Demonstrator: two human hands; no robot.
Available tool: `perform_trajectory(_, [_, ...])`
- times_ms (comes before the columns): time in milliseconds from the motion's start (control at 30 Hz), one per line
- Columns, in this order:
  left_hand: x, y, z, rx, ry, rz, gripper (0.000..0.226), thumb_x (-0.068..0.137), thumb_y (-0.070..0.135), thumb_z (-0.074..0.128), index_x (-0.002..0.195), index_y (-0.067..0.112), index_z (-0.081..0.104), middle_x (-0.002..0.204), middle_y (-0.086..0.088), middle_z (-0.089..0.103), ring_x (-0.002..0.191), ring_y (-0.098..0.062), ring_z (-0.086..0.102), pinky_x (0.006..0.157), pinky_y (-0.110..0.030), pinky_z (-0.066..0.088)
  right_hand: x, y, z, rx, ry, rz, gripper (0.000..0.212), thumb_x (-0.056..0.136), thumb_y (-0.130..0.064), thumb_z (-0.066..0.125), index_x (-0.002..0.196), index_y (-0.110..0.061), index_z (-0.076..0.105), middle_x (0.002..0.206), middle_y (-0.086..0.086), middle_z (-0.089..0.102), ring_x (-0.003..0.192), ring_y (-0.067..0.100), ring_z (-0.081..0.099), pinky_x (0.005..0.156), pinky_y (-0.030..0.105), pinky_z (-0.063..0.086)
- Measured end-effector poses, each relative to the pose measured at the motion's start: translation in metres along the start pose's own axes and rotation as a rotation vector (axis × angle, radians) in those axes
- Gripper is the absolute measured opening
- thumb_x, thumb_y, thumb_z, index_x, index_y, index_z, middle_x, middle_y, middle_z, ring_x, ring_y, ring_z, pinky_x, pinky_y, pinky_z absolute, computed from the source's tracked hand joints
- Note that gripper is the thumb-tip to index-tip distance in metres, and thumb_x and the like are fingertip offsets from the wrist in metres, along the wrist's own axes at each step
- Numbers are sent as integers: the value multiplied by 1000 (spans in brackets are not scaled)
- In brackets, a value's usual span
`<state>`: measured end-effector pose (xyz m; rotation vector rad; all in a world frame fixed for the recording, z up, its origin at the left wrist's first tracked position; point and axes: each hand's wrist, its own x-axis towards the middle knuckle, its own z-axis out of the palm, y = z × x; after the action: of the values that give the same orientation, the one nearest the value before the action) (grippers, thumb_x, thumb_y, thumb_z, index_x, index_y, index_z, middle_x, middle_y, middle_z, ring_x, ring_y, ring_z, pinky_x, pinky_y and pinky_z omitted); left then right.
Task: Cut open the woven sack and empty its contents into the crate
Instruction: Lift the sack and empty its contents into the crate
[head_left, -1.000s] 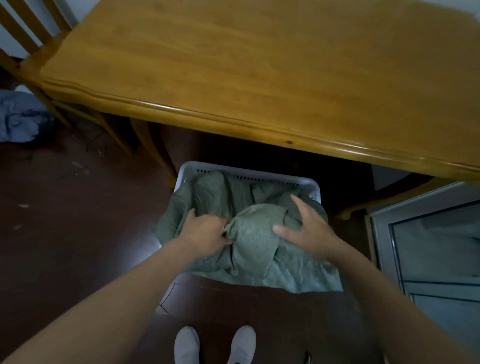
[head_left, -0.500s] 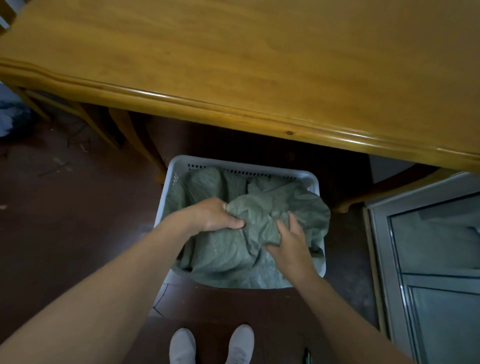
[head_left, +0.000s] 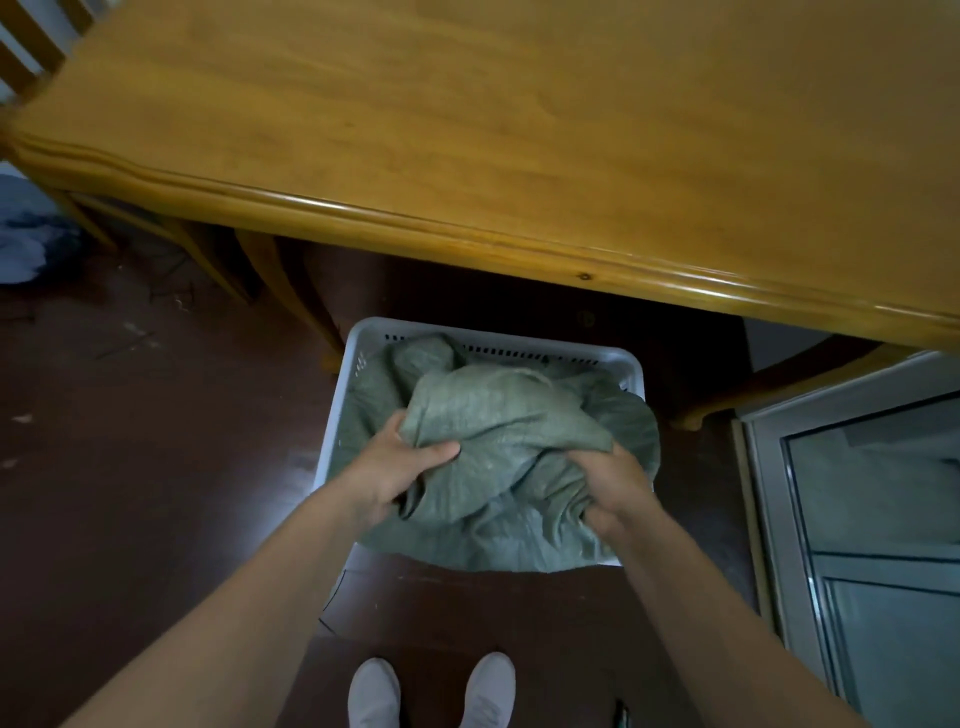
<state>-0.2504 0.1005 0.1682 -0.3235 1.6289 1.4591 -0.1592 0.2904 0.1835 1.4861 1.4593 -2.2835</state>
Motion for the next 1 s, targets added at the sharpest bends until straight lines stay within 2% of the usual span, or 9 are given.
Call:
perform_trajectory(67, [-6, 17, 6, -144, -54, 72, 52, 79, 9, 72, 124, 22, 50, 122, -11, 63, 106, -24, 63, 93, -45, 50, -8, -19, 4, 120, -62, -79, 19, 88, -2, 60, 106, -3, 67, 99, 22, 68, 83, 32, 70, 69, 41, 58])
perform_trajectory(133, [-14, 35, 12, -244, -86, 155, 55, 81, 4, 69, 129, 20, 47, 123, -12, 62, 111, -27, 61, 97, -47, 48, -22, -40, 10, 223, -127, -155, 20, 91, -1, 55, 95, -10, 72, 97, 19, 69, 83, 29, 70, 78, 44, 59])
perform_trajectory(267, [-32, 65, 22, -332, -105, 355, 43, 83, -5, 62, 115, 22, 53, 111, -8, 65, 107, -26, 61, 95, -45, 48, -44, -76, 18, 301, -187, -279, 28, 89, -1, 56, 117, -1, 62, 111, 22, 66, 100, 34, 66, 93, 47, 52])
perform_trajectory(367, [-43, 79, 27, -349, -125, 424, 53, 83, -8, 59, 127, 18, 47, 114, -9, 63, 105, -23, 61, 94, -42, 49, -56, -91, 19, 315, -200, -337, 45, 85, -3, 63, 128, 3, 54, 126, 27, 58, 115, 42, 58, 99, 53, 47])
perform_trajectory(500, [-55, 82, 28, -338, -137, 470, 53, 82, -11, 58, 127, 15, 47, 108, -5, 64, 101, -20, 61, 94, -40, 49, -68, -96, 14, 284, -213, -402, 48, 87, -5, 63, 132, 2, 49, 131, 28, 55, 120, 43, 54, 103, 58, 41])
perform_trajectory(600, [-62, 83, 29, -363, -167, 499, 51, 79, -10, 60, 122, 16, 50, 111, -7, 63, 105, -23, 60, 99, -45, 46, -78, -98, 11, 259, -219, -470, 46, 89, -5, 60, 133, 3, 47, 131, 28, 54, 119, 42, 55, 102, 54, 44])
perform_trajectory(800, [-73, 95, 28, -379, -236, 520, 65, 72, 0, 65, 134, 7, 45, 118, -11, 63, 112, -27, 60, 97, -46, 48, -100, -116, 14, 232, -208, -547, 47, 87, 4, 58, 132, 8, 44, 124, 30, 57, 113, 41, 58, 94, 47, 52])
perform_trajectory(900, [-78, 98, 26, -387, -232, 543, 68, 72, 0, 66, 136, 5, 43, 122, -14, 62, 114, -27, 60, 96, -45, 49, -109, -122, 14, 265, -233, -569, 45, 87, 8, 55, 130, 10, 43, 106, 20, 64, 100, 33, 62, 86, 41, 54])
perform_trajectory(1000, [-80, 98, 23, -320, -203, 585, 74, 72, 0, 71, 138, 12, 38, 132, -14, 56, 120, -27, 57, 97, -45, 48, -106, -123, 17, 205, -189, -538, 43, 85, 7, 57, 128, 6, 50, 102, 14, 69, 92, 26, 69, 83, 38, 57])
